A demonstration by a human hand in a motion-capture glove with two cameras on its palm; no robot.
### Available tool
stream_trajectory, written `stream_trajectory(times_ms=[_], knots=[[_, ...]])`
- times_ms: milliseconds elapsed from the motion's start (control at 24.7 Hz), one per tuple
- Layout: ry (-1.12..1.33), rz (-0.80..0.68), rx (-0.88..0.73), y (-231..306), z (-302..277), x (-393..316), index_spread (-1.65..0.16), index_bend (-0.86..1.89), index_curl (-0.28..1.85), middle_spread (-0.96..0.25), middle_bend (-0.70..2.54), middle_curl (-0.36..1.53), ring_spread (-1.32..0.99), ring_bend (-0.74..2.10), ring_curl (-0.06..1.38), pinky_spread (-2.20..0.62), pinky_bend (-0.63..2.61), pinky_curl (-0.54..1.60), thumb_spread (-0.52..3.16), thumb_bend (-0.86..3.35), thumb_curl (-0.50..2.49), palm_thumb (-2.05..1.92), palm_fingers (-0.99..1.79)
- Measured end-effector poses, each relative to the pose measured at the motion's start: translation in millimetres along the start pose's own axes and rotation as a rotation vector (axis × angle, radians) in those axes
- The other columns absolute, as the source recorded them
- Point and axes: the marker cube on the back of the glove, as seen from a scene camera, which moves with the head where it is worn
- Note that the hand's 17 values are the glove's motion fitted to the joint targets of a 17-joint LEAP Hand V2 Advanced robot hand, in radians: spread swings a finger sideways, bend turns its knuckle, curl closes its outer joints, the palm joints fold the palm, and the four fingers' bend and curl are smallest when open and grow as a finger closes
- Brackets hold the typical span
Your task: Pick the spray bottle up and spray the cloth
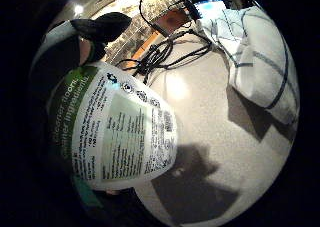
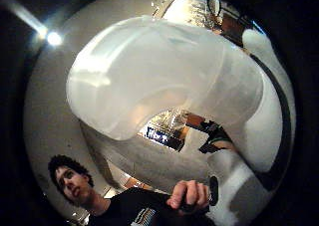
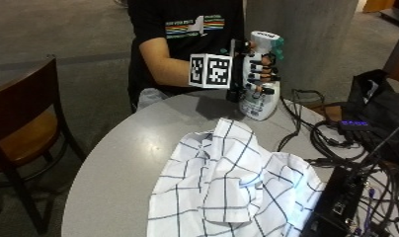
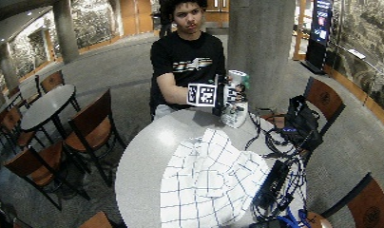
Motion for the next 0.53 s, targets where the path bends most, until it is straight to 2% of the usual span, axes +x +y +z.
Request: stream_trajectory(times_ms=[203,284,405,527], knots=[[0.051,0.009,-0.014,20,-24,0,-0.19,0.21,0.62,-0.07,0.46,0.49,-0.12,0.39,0.42,0.23,0.18,0.22,0.50,-0.07,0.75,0.88,0.96],[0.106,0.003,0.047,35,-46,-2,-0.19,0.12,0.59,-0.07,0.43,0.49,-0.10,0.39,0.43,0.23,0.21,0.24,0.60,-0.06,0.72,0.85,0.88],[0.237,0.022,0.183,61,-90,1,-0.19,0.13,0.56,-0.06,0.42,0.48,-0.09,0.37,0.42,0.21,0.20,0.25,0.71,-0.05,0.68,0.82,0.90],[0.342,0.039,0.219,87,-122,7,-0.19,0.13,0.51,-0.06,0.41,0.47,-0.08,0.36,0.40,0.21,0.17,0.24,0.79,-0.04,0.65,0.81,0.94]])
